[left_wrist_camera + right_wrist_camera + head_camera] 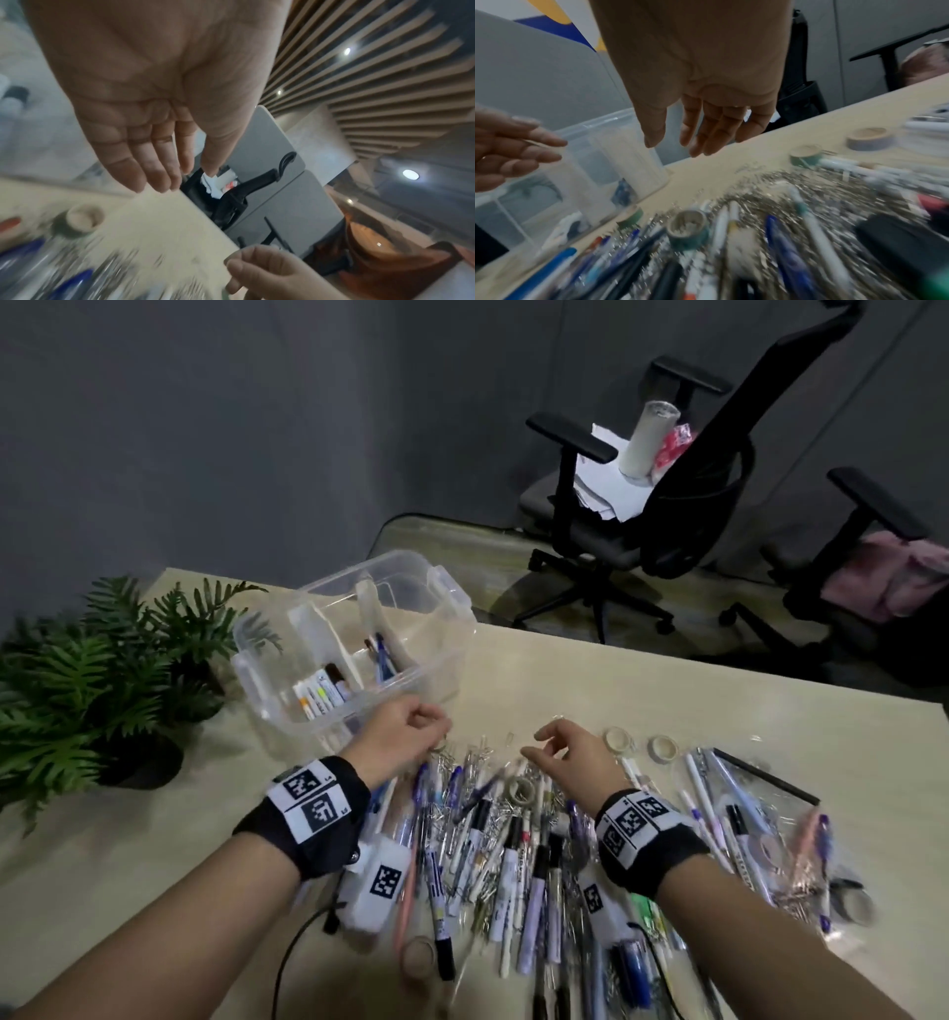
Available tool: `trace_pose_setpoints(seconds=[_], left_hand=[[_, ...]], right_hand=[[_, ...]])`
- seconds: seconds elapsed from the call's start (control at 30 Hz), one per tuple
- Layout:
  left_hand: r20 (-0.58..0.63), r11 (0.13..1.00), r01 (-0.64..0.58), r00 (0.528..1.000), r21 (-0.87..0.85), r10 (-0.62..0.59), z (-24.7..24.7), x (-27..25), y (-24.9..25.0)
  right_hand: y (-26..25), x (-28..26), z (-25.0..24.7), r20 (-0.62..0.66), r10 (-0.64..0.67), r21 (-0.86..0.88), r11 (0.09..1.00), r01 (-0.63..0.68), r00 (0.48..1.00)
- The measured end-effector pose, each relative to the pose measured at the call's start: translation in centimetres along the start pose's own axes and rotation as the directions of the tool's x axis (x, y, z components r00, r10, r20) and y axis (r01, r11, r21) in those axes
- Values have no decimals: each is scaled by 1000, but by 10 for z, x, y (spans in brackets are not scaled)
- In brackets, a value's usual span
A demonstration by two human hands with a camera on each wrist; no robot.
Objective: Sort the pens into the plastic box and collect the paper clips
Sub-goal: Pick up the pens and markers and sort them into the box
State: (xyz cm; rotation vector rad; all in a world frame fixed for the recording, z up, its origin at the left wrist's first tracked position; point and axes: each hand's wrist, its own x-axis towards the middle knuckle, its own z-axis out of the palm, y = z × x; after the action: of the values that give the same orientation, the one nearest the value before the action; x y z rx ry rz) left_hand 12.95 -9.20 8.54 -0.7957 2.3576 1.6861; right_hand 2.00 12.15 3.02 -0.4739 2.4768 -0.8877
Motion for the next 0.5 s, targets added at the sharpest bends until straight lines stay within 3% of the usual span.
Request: trace_pose_setpoints(seconds=[0.23,0.5], left_hand=[[-40,978,128,992,167,-123,61,4,-50],[-84,941,208,978,267,-193,90,20,-70]], right_hand=[[50,-26,6,110,136,-157,980,-118,985],[56,-28,26,202,142,-216,971,-97,969]])
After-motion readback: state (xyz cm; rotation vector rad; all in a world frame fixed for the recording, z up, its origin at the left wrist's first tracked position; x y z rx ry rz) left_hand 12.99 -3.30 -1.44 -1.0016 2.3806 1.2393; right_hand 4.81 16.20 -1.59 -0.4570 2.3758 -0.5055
